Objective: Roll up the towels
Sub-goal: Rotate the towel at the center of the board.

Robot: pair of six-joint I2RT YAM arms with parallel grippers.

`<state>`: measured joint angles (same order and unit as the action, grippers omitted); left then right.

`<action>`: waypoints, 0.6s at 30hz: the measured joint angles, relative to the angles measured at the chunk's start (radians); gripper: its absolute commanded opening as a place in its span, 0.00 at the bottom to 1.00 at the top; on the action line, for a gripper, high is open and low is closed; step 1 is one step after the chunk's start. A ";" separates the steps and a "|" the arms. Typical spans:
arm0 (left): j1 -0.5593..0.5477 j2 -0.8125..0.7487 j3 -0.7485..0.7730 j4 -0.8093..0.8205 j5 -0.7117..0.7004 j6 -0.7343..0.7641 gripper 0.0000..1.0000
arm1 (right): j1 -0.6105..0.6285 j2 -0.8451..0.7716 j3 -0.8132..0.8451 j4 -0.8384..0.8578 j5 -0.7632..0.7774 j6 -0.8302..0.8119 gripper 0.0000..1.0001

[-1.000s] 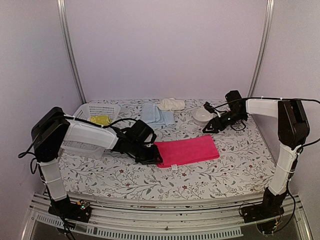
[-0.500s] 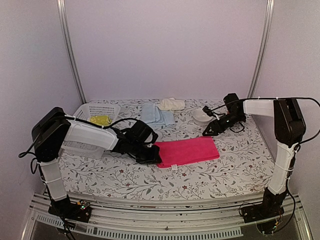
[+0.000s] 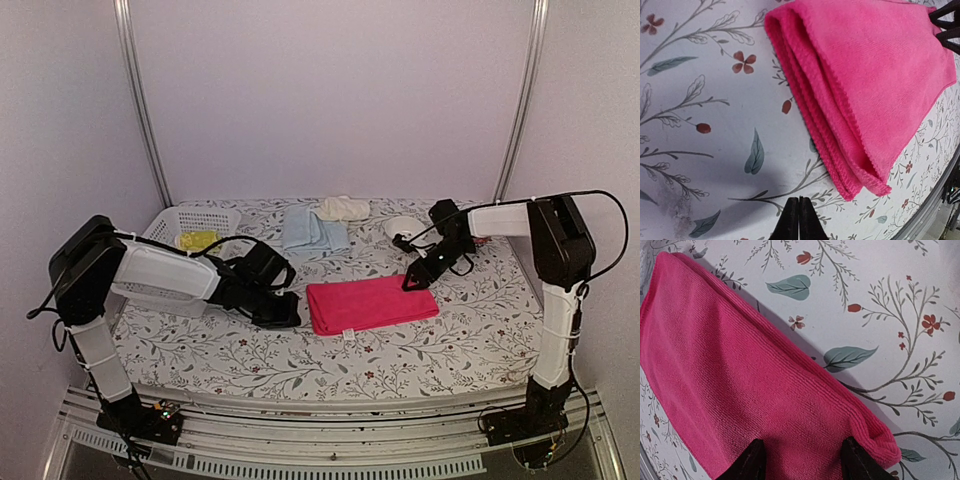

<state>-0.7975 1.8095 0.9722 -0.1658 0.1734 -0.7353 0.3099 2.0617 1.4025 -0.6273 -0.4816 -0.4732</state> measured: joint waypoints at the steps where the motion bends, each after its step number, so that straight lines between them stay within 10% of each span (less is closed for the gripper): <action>1: 0.000 0.000 0.006 -0.001 -0.002 0.007 0.06 | 0.010 0.008 0.002 0.001 0.020 -0.002 0.51; 10: -0.042 -0.064 0.020 -0.016 -0.030 0.135 0.07 | 0.063 -0.073 -0.103 -0.039 0.048 -0.003 0.49; 18: -0.116 -0.104 0.065 -0.038 0.027 0.296 0.02 | 0.175 -0.113 -0.156 -0.350 -0.227 -0.132 0.51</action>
<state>-0.9134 1.7054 1.0374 -0.2035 0.2001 -0.4389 0.4854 1.9488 1.2465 -0.9775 -0.7082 -0.6048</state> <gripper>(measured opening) 0.048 0.506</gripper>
